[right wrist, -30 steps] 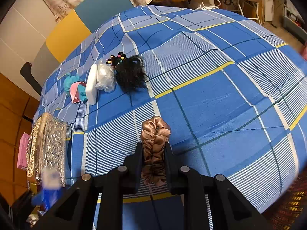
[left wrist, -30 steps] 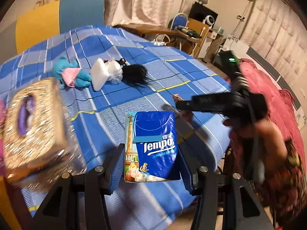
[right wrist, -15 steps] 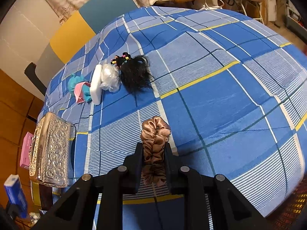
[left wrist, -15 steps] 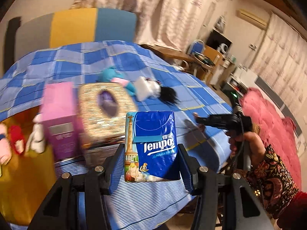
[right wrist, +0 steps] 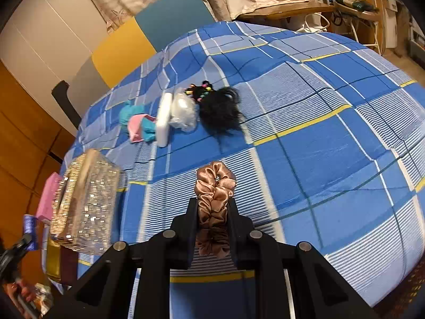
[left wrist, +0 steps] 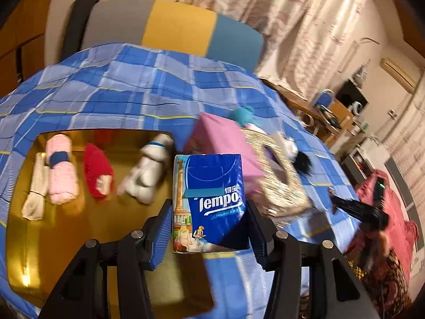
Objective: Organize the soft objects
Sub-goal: 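Lower the Tempo pack into the gold tray with the left tool while the right carries the scrunchie, then lower the brown scrunchie into the gold tray and open the right tool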
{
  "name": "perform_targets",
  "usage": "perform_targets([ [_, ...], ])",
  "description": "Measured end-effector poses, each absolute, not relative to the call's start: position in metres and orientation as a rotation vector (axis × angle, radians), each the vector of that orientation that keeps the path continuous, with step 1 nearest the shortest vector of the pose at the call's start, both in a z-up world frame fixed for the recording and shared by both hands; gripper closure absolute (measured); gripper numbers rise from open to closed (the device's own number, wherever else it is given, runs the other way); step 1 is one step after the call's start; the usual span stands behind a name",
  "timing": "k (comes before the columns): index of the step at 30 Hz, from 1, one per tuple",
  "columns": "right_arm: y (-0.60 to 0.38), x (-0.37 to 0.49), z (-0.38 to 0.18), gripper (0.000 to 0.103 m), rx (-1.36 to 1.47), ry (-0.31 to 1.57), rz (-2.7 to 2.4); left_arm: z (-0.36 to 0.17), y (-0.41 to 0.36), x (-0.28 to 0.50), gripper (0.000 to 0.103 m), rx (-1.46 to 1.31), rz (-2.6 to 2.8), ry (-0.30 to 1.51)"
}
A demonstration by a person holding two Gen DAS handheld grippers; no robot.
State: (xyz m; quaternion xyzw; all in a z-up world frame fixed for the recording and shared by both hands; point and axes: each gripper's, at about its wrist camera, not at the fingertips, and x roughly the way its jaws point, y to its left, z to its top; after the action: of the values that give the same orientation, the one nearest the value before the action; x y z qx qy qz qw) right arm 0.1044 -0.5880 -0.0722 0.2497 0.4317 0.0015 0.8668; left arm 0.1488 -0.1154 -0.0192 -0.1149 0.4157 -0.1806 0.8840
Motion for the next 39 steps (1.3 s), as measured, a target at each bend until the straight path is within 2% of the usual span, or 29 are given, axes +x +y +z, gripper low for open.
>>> perform_targets([
  [8, -0.545, 0.072, -0.034, 0.082, 0.549, 0.830, 0.094, -0.053, -0.072, 0.215, 0.050, -0.362, -0.284, 0.942],
  [18, -0.490, 0.046, -0.010, 0.082, 0.586, 0.786, 0.195, -0.093, -0.062, 0.270, 0.050, -0.377, -0.211, 1.020],
  [27, -0.443, 0.043, -0.005, 0.082, 0.589, 0.793, 0.296, -0.101, -0.066, 0.286, 0.050, -0.234, -0.131, 1.013],
  [31, -0.421, 0.046, -0.001, 0.082, 0.564, 0.794, 0.343, -0.098, -0.066, 0.283, 0.044, -0.167, -0.114, 1.007],
  [33, -0.413, 0.047, -0.001, 0.082, 0.562, 0.797, 0.362, -0.093, -0.063, 0.278, 0.040, -0.170, -0.126, 0.992],
  [39, -0.388, 0.053, -0.004, 0.082, 0.564, 0.817, 0.427, -0.075, -0.050, 0.256, 0.039, -0.252, -0.187, 0.942],
])
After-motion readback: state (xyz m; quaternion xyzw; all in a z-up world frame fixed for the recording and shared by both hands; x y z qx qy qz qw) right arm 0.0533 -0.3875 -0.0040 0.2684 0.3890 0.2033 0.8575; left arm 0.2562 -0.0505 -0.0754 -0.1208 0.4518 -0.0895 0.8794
